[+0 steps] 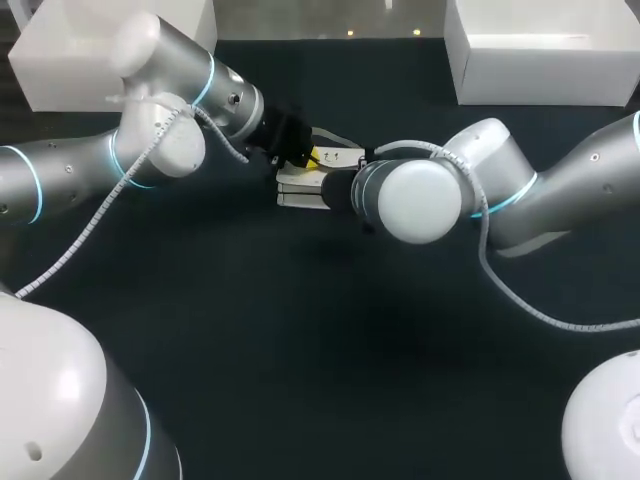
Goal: Pick up the bag, open it, inspect its contents, close it, and place it on the opposite side
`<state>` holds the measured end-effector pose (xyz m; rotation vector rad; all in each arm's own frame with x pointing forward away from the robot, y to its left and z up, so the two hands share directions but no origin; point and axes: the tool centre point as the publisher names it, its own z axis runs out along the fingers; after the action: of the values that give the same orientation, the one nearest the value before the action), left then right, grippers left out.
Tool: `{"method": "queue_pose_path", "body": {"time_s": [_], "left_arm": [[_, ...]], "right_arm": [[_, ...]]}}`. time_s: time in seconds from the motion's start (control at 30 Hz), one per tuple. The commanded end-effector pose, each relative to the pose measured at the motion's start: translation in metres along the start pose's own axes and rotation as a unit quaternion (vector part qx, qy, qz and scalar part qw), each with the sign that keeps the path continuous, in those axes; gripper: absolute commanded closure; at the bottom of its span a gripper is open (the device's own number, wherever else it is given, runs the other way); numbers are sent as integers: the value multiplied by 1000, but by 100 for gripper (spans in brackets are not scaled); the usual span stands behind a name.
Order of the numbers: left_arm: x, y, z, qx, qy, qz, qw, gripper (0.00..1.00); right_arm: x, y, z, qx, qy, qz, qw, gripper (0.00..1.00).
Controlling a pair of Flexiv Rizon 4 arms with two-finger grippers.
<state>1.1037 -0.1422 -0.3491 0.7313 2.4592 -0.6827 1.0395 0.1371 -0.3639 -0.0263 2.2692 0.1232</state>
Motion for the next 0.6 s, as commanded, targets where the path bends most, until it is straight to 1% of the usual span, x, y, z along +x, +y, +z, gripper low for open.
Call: {"method": "queue_pose_path", "body": {"time_s": [0.03, 0.2, 0.4, 0.6], "left_arm": [[-2, -1, 2, 1, 2, -9, 1000, 100], [-11, -2, -8, 5, 13, -40, 999, 100], [-27, 0, -18, 25, 25, -87, 996, 100], [-37, 5, -21, 41, 44, -140, 988, 100]], "right_arm": [[4, -1, 1, -4, -6, 0, 1000, 100], [4, -1, 1, -4, -6, 0, 1000, 100], [4, -1, 1, -4, -6, 0, 1000, 100], [4, -1, 1, -4, -6, 0, 1000, 100]]}}
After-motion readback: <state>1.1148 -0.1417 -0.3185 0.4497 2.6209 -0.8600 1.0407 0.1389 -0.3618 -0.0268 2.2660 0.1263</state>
